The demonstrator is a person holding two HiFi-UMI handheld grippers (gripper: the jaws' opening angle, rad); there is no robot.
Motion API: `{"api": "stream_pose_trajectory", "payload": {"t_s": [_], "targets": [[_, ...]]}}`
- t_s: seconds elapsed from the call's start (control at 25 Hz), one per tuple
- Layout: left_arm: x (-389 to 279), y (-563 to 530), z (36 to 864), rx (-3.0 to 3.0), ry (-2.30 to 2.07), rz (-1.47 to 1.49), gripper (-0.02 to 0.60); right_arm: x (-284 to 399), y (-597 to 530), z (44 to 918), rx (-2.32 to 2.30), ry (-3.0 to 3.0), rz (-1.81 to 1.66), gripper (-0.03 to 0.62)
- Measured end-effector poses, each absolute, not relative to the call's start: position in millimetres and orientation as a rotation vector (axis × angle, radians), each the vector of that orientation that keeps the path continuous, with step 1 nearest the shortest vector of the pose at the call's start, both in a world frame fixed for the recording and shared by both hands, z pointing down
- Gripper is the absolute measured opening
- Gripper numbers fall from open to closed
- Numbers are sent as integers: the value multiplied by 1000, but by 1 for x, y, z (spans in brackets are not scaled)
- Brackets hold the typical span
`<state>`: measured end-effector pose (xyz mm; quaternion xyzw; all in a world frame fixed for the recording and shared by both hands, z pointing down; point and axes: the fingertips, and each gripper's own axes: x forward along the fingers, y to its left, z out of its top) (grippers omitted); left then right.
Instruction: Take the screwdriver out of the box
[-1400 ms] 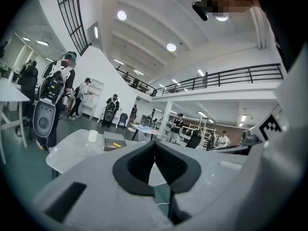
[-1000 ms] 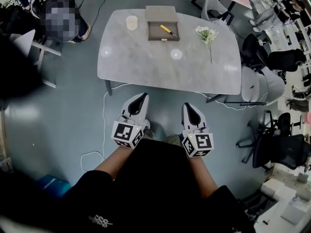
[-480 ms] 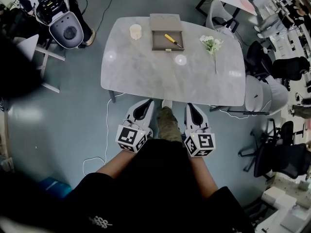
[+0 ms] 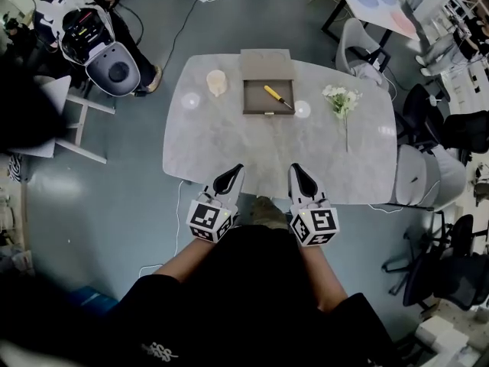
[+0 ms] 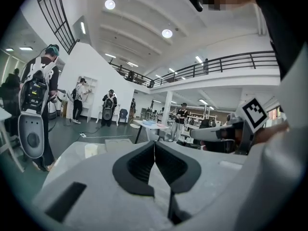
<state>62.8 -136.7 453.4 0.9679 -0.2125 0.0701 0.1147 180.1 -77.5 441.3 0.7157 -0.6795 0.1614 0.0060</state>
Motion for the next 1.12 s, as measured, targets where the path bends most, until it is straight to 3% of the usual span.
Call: {"api": "stream_pose_trajectory", "payload": {"t_s": [0.24, 0.64, 0.8, 1.12], "targets": [[98, -207, 471, 2788, -660, 230, 16, 212, -152, 464, 2130, -2154, 580, 15], [173, -226, 488, 2727, -707, 293, 17, 279, -218, 519, 1841, -2188, 667, 18], [187, -242, 497, 2702, -736, 306, 15, 300, -255, 544, 1761, -2184, 662, 106], [193, -269, 510, 2633, -835, 296, 16, 328, -310, 628, 1589, -2083, 699, 112]]}}
